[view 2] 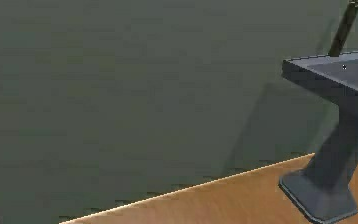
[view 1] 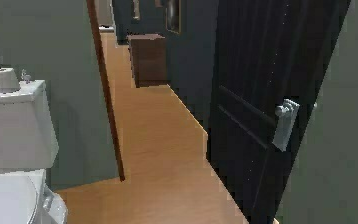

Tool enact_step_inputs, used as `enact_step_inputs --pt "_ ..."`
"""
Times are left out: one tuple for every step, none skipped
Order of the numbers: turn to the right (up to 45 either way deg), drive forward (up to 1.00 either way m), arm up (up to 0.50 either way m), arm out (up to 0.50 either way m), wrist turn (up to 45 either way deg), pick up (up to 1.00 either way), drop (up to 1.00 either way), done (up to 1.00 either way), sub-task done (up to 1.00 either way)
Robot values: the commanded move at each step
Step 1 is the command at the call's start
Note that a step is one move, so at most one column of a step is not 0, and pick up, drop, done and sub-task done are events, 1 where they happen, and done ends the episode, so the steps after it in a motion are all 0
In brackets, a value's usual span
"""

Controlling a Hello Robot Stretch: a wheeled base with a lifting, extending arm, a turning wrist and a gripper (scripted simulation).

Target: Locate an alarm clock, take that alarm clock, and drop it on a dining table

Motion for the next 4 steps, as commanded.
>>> enact_step_inputs --pt "0.0 1.00 0.00 0.00 0.0 0.00 0.00 0.00 0.00" --pt "-33.0 0.00 0.00 0.00 0.0 0.00 0.00 0.00 0.00" --pt "0.0 0.05 0.00 0.00 0.0 0.00 0.00 0.00 0.00" --pt "45.0 0.00 0.00 0.00 0.0 0.00 0.00 0.00 0.00"
